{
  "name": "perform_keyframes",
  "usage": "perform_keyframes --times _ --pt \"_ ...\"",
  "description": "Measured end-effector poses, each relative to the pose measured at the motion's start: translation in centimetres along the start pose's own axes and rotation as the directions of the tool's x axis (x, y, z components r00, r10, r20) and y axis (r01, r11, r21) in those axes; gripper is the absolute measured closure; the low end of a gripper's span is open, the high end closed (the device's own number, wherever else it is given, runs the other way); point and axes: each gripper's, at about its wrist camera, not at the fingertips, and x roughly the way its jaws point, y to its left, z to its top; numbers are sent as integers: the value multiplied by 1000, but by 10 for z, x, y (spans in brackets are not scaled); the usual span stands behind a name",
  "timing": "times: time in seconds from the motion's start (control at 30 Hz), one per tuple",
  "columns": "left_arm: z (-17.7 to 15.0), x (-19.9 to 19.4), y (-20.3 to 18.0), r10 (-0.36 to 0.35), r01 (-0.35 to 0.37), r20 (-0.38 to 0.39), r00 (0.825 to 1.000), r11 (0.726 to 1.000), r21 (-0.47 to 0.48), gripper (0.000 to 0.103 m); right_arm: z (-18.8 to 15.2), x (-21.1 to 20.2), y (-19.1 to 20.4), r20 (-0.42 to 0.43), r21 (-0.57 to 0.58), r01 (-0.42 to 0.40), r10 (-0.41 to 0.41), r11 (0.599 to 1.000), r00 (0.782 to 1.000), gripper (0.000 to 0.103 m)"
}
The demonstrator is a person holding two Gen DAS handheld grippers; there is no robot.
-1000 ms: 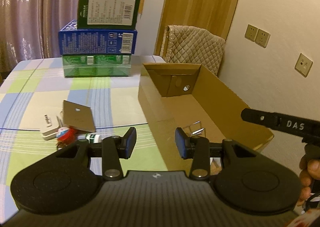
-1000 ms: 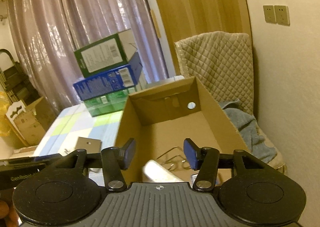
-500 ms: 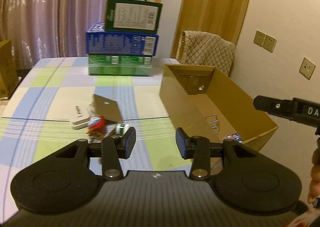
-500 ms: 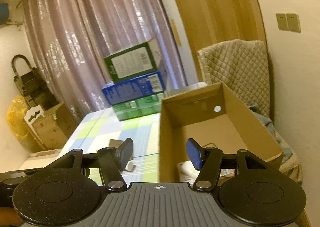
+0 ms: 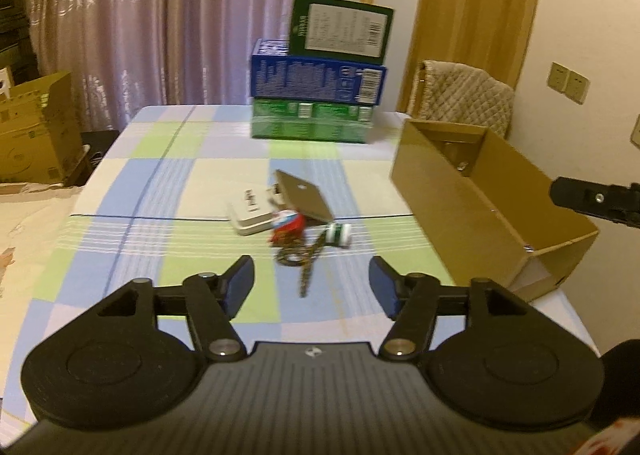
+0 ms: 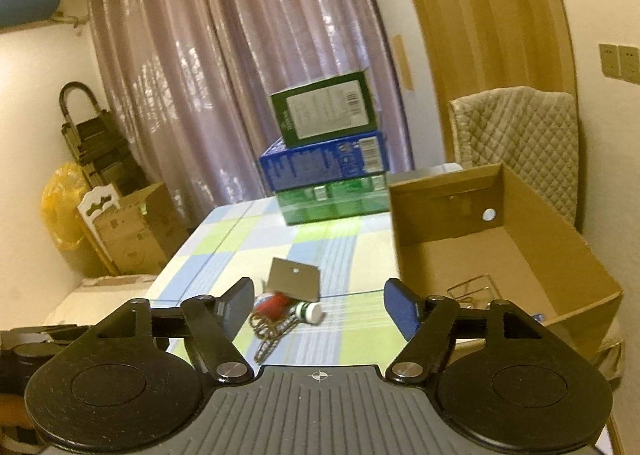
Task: Organize rigid objects
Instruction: 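Withdraw both open tools from the box toward the table, then grasp the braided leopard-print cord with the left tool while the right tool approaches the pill bottle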
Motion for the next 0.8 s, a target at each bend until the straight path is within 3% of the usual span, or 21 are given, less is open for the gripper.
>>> perform_keyframes --times 0.2,0.4,0.8 --pt "-5 7 22 19 -19 -13 1000 1000 8 29 -11 20 12 -37 -19 -21 20 1000 999 29" --pt "-5 27 28 39 -36 -34 999 996 75 18 -21 42 17 -63 -34 -24 22 999 998 28" --pt "-10 79 39 -3 17 -109 994 991 132 13 -40 102 17 -117 -80 1 -11 997 993 28"
